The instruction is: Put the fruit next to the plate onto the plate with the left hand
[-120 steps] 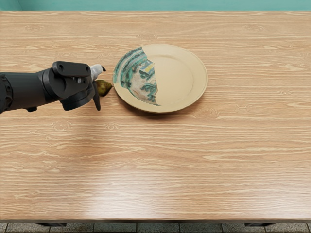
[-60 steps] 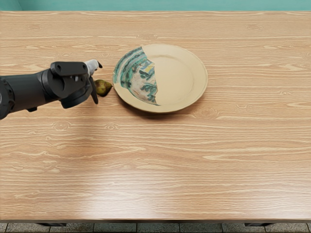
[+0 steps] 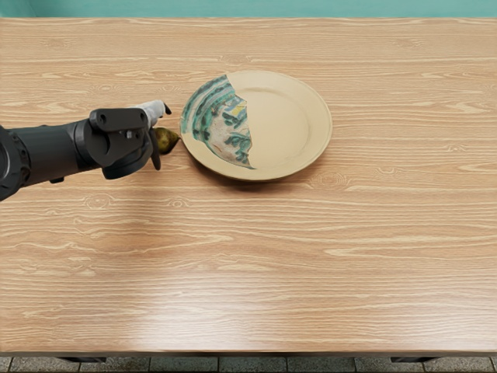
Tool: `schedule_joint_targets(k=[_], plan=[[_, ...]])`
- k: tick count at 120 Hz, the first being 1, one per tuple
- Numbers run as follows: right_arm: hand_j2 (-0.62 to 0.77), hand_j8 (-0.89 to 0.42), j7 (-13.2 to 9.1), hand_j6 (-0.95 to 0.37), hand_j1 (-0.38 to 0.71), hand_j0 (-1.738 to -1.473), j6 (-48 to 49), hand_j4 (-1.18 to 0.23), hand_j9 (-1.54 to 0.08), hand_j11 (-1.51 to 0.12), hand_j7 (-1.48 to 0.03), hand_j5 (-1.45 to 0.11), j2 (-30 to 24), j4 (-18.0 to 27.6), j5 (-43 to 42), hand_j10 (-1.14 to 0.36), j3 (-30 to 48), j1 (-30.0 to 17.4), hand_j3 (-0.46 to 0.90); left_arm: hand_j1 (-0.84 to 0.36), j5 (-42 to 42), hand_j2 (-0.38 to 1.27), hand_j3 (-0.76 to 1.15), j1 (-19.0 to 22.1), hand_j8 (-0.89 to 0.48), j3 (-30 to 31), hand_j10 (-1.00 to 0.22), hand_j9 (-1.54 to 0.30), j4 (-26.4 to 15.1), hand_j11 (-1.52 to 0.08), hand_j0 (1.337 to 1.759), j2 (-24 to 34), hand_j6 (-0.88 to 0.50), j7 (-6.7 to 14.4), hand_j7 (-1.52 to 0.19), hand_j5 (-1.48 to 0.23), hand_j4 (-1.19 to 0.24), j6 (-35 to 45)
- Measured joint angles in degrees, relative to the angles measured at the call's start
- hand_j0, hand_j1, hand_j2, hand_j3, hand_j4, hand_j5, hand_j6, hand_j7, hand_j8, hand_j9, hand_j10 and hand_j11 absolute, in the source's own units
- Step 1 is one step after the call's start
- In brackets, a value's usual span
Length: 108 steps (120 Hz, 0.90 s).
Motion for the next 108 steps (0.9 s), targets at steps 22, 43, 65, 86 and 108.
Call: schedule_joint_targets(k=[22,43,65,86,108], plan=[[0.00,0.00,0.00,0.00,-0.35,-1.658,0.01,0.00,0.00,0.00,0.00,0.00,0.00,0.00,0.00,0.00,0.00,0.00,0.00,0.11,2.18,0.04,0.00,-0.28,-0.20,-0.40,-0.20,-0.26,-0.05,-0.26,1.658,0.00,-0.20,0.00,-0.26,-0.26,-0.20,-1.33],[0.00,0.00,0.00,0.00,-0.35,-1.658,0.01,0.00,0.00,0.00,0.00,0.00,0.00,0.00,0.00,0.00,0.00,0.00,0.00,0.08,2.37,0.05,0.00,-0.37,-0.22,-1.05,-0.22,-0.29,-0.04,-0.29,1.658,0.00,-0.22,-0.04,-0.29,-0.29,-0.22,-3.90],[0.00,0.00,0.00,0.00,-0.35,-1.658,0.01,0.00,0.00,0.00,0.00,0.00,0.00,0.00,0.00,0.00,0.00,0.00,0.00,0.07,2.32,0.05,0.00,-0.29,-0.24,-1.13,-0.24,-0.30,0.02,-0.30,1.658,0.00,-0.24,-0.05,-0.30,-0.30,-0.24,-4.35],[0.00,0.00,0.00,0.00,-0.35,-1.658,0.01,0.00,0.00,0.00,0.00,0.00,0.00,0.00,0.00,0.00,0.00,0.00,0.00,0.00,1.80,0.06,0.00,-0.15,-0.26,-1.01,-0.29,-0.38,0.04,-0.38,1.658,0.00,-0.29,-0.02,-0.38,-0.38,-0.30,-4.38],[0.00,0.00,0.00,0.00,-0.35,-1.658,0.01,0.00,0.00,0.00,0.00,0.00,0.00,0.00,0.00,0.00,0.00,0.00,0.00,-0.07,1.08,0.07,0.00,-0.28,-0.30,-0.89,-0.35,-0.46,0.05,-0.46,1.658,0.00,-0.32,0.03,-0.45,-0.45,-0.36,-4.34]])
